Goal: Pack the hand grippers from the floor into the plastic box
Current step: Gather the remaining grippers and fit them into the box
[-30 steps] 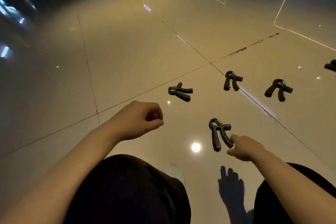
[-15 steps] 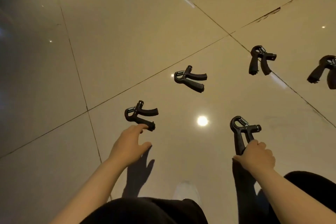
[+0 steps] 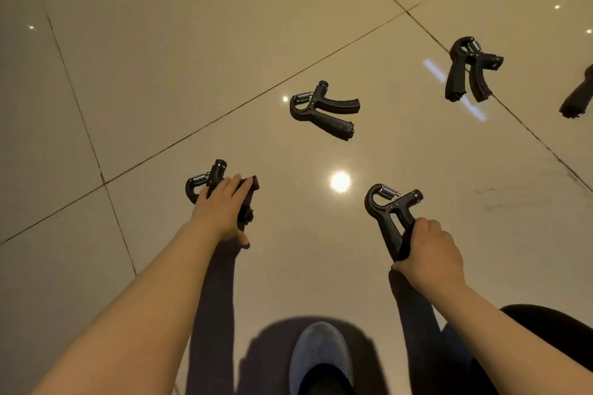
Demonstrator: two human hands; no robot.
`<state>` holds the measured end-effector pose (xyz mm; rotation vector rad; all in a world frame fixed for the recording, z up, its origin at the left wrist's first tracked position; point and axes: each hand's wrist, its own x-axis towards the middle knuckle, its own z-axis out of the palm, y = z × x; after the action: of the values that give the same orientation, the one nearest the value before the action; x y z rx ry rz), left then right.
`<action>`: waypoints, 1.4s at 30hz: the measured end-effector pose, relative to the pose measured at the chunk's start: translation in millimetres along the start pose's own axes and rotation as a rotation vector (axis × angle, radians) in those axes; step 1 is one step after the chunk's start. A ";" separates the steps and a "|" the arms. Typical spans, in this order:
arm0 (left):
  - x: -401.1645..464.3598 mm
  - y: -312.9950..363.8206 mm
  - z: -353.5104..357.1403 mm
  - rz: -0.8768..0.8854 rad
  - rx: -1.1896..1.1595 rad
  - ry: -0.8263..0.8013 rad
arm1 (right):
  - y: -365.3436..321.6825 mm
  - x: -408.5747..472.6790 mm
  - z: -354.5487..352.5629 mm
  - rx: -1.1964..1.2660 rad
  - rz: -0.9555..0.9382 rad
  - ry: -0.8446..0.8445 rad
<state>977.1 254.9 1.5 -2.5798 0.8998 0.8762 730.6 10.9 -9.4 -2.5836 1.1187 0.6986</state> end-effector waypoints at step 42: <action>-480.7 288.5 -109.4 0.650 -0.796 1.066 | 192.7 -393.2 -217.8 0.613 -0.621 0.691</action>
<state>543.5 212.3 370.9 -3.5284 2.0805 -0.2606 428.1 37.8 374.0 -2.4029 0.4591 -0.6195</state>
